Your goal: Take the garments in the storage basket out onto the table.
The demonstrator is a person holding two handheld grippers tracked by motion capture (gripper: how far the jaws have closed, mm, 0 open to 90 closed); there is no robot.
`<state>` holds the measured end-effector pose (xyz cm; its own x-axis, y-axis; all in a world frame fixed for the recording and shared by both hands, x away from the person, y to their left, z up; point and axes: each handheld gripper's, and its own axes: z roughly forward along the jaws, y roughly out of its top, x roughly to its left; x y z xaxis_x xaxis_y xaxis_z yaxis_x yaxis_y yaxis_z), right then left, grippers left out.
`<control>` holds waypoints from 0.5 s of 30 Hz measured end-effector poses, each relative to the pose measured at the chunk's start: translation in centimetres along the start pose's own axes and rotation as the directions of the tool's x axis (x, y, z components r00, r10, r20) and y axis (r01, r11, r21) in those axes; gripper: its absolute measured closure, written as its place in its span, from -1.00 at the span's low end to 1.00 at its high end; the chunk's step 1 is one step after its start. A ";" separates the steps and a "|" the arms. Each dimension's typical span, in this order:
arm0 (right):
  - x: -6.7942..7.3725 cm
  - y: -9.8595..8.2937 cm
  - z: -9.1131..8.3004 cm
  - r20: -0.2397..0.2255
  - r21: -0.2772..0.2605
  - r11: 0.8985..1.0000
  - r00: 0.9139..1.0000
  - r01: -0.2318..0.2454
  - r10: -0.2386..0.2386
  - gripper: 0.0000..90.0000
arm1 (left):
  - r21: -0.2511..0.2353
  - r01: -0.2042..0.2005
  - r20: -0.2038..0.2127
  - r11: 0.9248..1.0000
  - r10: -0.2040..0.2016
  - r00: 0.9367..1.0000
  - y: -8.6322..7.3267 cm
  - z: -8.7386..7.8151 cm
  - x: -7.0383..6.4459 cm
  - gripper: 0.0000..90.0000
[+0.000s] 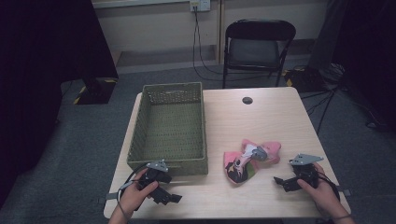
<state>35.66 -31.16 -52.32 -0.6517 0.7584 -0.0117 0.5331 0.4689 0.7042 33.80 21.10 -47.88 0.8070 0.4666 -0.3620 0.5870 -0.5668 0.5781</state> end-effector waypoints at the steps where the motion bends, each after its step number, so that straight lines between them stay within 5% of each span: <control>1: 0.0 0.0 0.0 0.000 0.000 1.000 1.000 0.000 0.000 -1.00 | 0.001 0.004 -0.001 1.000 -0.004 1.000 -0.1 0.0 0.1 -0.94; 10: 0.0 0.0 0.0 0.000 0.000 1.000 1.000 0.000 0.000 -1.00 | -0.002 0.020 -0.013 1.000 -0.020 1.000 -0.8 -0.5 0.9 -0.94; 15: 0.0 0.0 0.0 0.000 0.000 1.000 1.000 0.000 0.000 -1.00 | 0.033 0.007 -0.057 0.999 -0.005 0.998 -1.4 -0.3 1.3 -0.94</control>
<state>35.66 -31.16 -52.32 -0.6517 0.7584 -0.0119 0.5330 0.4690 0.7043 34.02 22.72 -48.91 0.7993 0.5070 -0.3225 0.5941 -0.5857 0.5514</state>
